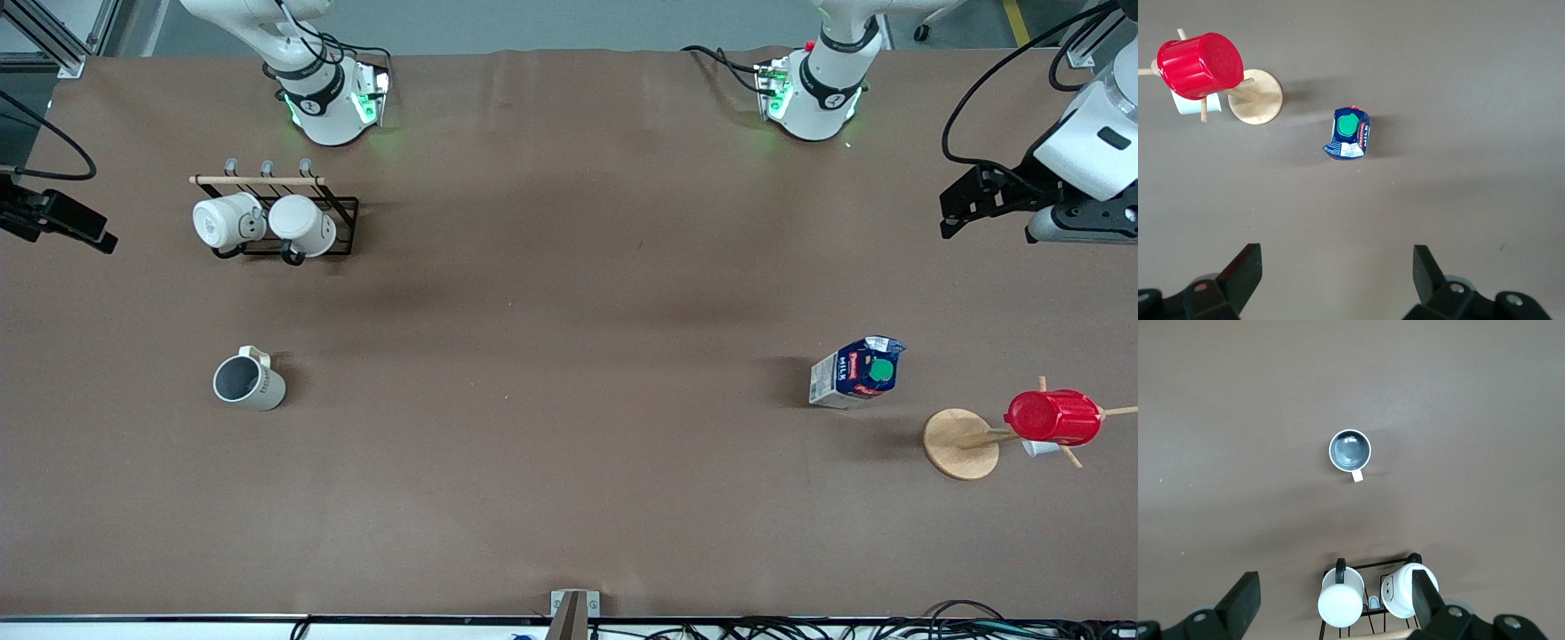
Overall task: Place cup and milk on table
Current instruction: 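Reach the right gripper to the white mug while the left gripper reaches the carton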
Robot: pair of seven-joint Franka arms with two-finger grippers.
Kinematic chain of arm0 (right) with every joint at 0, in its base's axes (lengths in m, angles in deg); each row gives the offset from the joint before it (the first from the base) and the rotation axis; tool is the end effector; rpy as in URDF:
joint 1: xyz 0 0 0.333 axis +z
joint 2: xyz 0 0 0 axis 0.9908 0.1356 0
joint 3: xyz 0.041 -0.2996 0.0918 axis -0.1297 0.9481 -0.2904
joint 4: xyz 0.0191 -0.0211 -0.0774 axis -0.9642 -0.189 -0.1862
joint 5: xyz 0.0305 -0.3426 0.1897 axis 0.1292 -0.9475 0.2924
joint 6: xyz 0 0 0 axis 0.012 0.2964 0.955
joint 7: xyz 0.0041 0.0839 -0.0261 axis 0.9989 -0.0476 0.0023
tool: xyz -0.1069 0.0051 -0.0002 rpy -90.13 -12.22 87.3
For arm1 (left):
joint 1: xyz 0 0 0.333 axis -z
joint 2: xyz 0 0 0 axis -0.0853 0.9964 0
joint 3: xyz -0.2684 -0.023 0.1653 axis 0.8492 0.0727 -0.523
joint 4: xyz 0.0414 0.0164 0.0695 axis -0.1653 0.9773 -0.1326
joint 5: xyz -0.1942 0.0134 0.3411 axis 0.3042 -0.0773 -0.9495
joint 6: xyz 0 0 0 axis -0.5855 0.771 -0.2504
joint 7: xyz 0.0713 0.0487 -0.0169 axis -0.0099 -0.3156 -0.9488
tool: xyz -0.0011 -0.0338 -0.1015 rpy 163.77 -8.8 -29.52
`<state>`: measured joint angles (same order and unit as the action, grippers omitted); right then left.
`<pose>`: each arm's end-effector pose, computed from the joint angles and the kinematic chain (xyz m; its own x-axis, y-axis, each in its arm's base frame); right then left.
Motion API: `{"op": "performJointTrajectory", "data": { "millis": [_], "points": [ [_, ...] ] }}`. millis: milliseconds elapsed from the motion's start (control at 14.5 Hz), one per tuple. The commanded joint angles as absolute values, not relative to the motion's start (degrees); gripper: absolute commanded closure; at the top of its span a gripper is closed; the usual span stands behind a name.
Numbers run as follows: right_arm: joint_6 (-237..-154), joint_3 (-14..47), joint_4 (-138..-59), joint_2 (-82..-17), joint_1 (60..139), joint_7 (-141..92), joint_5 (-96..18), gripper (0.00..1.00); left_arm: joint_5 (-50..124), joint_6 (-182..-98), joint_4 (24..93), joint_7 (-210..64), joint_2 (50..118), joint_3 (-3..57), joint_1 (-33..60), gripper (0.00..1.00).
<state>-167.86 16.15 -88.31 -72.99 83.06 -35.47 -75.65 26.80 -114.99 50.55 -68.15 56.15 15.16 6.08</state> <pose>0.5505 -0.0389 0.6350 0.9846 -0.1748 -0.0069 -0.1748 -0.9846 -0.0016 0.5415 -0.0696 0.6336 0.9938 -0.1014 0.0448 -0.1004 -0.9947 -0.0229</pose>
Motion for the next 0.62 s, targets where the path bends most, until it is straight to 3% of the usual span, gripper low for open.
{"op": "performJointTrajectory", "data": {
  "millis": [0, 552],
  "points": [
    [-167.83, 15.53, -86.99, -74.27, 82.38, -34.66, -74.65, 0.0, 26.61, -114.14, 49.76, -67.94, 56.36, 15.36, 5.95, 0.0],
    [-167.03, 15.62, -87.66, -74.17, 82.82, -31.94, -74.56, 0.0, 26.61, -118.79, 50.19, -67.85, 62.76, 15.19, 4.9, 0.0]
  ]
}}
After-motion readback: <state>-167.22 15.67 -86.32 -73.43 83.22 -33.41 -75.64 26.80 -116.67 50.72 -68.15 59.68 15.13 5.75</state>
